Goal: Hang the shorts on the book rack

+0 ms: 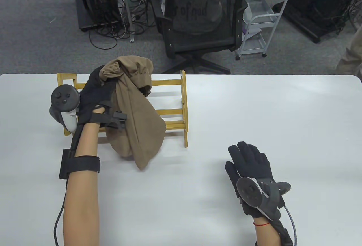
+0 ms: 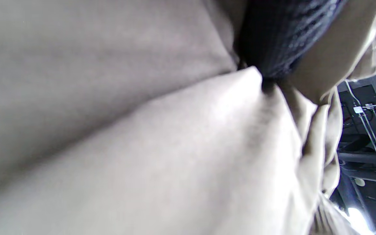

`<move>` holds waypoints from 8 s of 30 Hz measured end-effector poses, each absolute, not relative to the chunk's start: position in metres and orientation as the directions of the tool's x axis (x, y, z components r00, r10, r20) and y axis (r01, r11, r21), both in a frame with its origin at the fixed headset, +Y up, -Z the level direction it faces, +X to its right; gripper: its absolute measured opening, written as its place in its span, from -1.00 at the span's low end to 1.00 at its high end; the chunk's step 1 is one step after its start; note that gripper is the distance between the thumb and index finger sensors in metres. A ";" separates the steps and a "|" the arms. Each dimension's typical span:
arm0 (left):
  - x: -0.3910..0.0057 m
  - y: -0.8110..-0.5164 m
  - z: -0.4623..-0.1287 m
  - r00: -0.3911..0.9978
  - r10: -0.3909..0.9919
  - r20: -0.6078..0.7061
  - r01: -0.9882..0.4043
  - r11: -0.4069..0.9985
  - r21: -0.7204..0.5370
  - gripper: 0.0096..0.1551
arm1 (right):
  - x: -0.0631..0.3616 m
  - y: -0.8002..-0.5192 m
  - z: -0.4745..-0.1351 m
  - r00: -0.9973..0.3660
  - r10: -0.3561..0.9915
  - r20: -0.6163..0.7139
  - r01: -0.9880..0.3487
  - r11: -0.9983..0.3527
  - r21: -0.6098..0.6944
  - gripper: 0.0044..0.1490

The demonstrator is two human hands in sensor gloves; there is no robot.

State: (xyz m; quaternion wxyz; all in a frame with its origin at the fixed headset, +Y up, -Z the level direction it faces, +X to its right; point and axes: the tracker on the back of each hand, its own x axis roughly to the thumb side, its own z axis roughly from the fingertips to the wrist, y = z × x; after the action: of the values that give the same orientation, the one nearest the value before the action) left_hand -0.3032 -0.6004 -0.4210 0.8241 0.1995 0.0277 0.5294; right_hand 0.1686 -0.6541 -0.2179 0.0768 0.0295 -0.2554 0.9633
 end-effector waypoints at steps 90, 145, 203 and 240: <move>-0.341 -0.665 -0.495 0.146 0.988 -0.049 -0.970 0.152 0.190 -0.03 | 0.175 -0.663 -0.226 -0.991 0.129 0.031 -0.130 -0.894 -0.429 -0.31; -0.308 -0.637 -0.343 0.606 0.717 0.345 -0.795 0.568 0.213 -0.24 | 0.175 -0.664 -0.224 -0.984 0.162 0.069 -0.176 -0.873 -0.455 -0.32; -0.255 -0.702 -0.236 0.813 0.350 0.465 -0.455 0.881 0.131 -0.28 | 0.145 -0.673 -0.221 -0.987 0.076 0.139 -0.127 -0.905 -0.406 -0.32; -0.223 -0.720 -0.233 0.797 0.299 0.525 -0.367 0.930 0.028 -0.28 | 0.113 -0.688 -0.218 -0.974 -0.016 0.226 -0.061 -0.942 -0.329 -0.32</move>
State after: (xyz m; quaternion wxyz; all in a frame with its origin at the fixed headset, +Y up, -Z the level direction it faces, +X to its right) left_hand -0.2233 -0.7201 -0.2331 0.9457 0.0644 -0.2654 0.1762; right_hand 0.1128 -0.6884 -0.2182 0.0115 0.1134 -0.1694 0.9789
